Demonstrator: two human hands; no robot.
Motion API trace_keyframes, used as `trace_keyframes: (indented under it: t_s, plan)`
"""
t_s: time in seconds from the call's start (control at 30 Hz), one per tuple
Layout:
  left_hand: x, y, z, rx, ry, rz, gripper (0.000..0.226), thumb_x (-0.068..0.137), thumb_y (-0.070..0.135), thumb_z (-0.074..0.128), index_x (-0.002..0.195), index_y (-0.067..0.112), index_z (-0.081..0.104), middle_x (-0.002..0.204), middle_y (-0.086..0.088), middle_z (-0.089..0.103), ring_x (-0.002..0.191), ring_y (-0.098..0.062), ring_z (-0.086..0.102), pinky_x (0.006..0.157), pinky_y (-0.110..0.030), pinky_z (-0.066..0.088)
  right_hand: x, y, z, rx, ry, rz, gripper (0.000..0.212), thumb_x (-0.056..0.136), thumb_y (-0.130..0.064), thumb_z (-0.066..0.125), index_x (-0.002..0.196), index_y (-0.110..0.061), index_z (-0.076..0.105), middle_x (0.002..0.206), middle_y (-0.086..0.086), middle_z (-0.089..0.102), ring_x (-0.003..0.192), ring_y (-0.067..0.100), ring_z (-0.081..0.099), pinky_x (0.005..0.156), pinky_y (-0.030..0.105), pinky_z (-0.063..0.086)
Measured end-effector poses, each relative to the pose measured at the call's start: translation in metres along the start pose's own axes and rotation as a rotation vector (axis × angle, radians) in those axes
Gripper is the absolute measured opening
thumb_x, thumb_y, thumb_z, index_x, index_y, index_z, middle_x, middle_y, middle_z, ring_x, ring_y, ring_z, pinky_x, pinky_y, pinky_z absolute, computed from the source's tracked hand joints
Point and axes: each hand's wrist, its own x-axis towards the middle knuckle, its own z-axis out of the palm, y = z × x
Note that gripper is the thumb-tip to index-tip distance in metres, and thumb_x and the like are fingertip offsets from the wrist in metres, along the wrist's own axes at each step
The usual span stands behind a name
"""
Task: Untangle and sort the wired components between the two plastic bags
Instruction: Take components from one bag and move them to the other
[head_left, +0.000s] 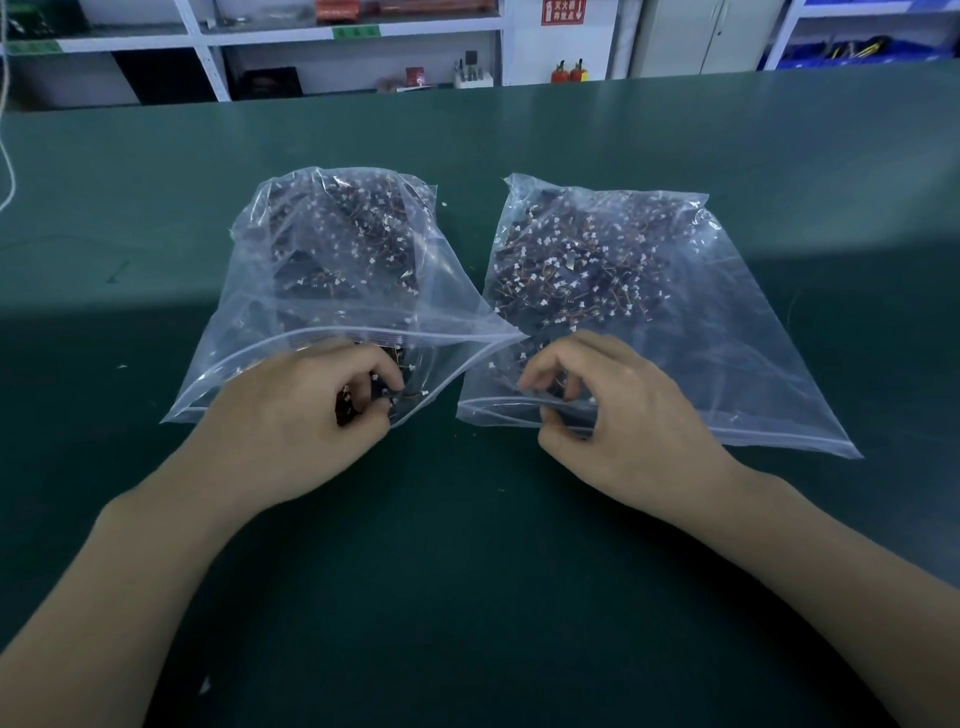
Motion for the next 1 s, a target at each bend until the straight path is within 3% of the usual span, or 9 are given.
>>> trace_keyframes:
  t_s: [0.23,0.37,0.57,0.77,0.83,0.93,1.0]
  plan:
    - [-0.001,0.003,0.000,0.085,0.007,0.040,0.022,0.083,0.063,0.071,0.097,0.050,0.063,0.091,0.029,0.061,0.080,0.012,0.054,0.062,-0.026,0.041,-0.001,-0.004,-0.001,0.007,-0.025,0.025,0.028,0.083,-0.016,0.075,0.106,-0.029,0.068,0.099,-0.015,0.063,0.093,0.004,0.056,0.084,0.024,0.048]
    - [-0.001,0.004,0.003,0.117,0.062,0.029,0.009,0.086,0.049,0.073,0.093,0.046,0.067,0.086,0.030,0.063,0.079,0.011,0.056,0.061,-0.022,0.041,-0.001,-0.005,-0.001,0.004,-0.028,0.036,0.029,0.082,-0.016,0.076,0.107,-0.029,0.068,0.099,-0.016,0.062,0.093,0.004,0.057,0.084,0.025,0.049]
    - [0.000,0.006,0.008,0.180,0.307,0.132,0.004,0.092,0.028,0.079,0.093,0.032,0.081,0.085,0.016,0.072,0.071,-0.015,0.065,0.058,-0.030,0.049,-0.001,-0.005,0.000,0.005,-0.025,0.040,0.032,0.082,-0.017,0.077,0.109,-0.031,0.067,0.099,-0.017,0.061,0.094,0.005,0.057,0.084,0.027,0.051]
    - [-0.002,0.017,0.015,0.100,0.562,0.347,0.016,0.105,0.025,0.069,0.102,0.019,0.084,0.091,0.009,0.077,0.070,-0.015,0.069,0.052,-0.039,0.055,-0.002,-0.004,0.000,0.012,0.001,0.024,0.033,0.084,-0.019,0.077,0.114,-0.028,0.068,0.105,-0.015,0.061,0.095,0.008,0.059,0.086,0.029,0.051]
    - [-0.003,0.022,0.016,0.022,0.618,0.386,0.015,0.105,0.022,0.070,0.103,0.015,0.084,0.091,0.008,0.077,0.069,-0.010,0.065,0.059,-0.033,0.056,-0.002,-0.002,0.001,0.052,0.026,0.017,0.028,0.088,-0.018,0.075,0.113,-0.026,0.069,0.105,-0.013,0.063,0.095,0.011,0.061,0.085,0.028,0.052]
    - [-0.005,0.031,0.019,-0.119,0.646,0.393,0.013,0.103,0.017,0.072,0.101,0.011,0.083,0.090,0.014,0.073,0.074,0.003,0.059,0.070,-0.018,0.050,0.000,-0.001,0.002,0.189,0.056,0.046,0.016,0.099,-0.020,0.069,0.114,-0.023,0.072,0.105,-0.010,0.068,0.094,0.015,0.064,0.081,0.017,0.045]
    - [-0.006,0.039,0.024,-0.218,0.615,0.400,0.010,0.101,0.014,0.074,0.101,0.010,0.083,0.091,0.012,0.075,0.073,-0.002,0.064,0.068,-0.019,0.050,0.001,-0.002,0.001,0.276,0.062,0.084,0.018,0.106,-0.026,0.061,0.117,-0.022,0.075,0.103,-0.012,0.072,0.097,0.017,0.066,0.081,0.016,0.044]
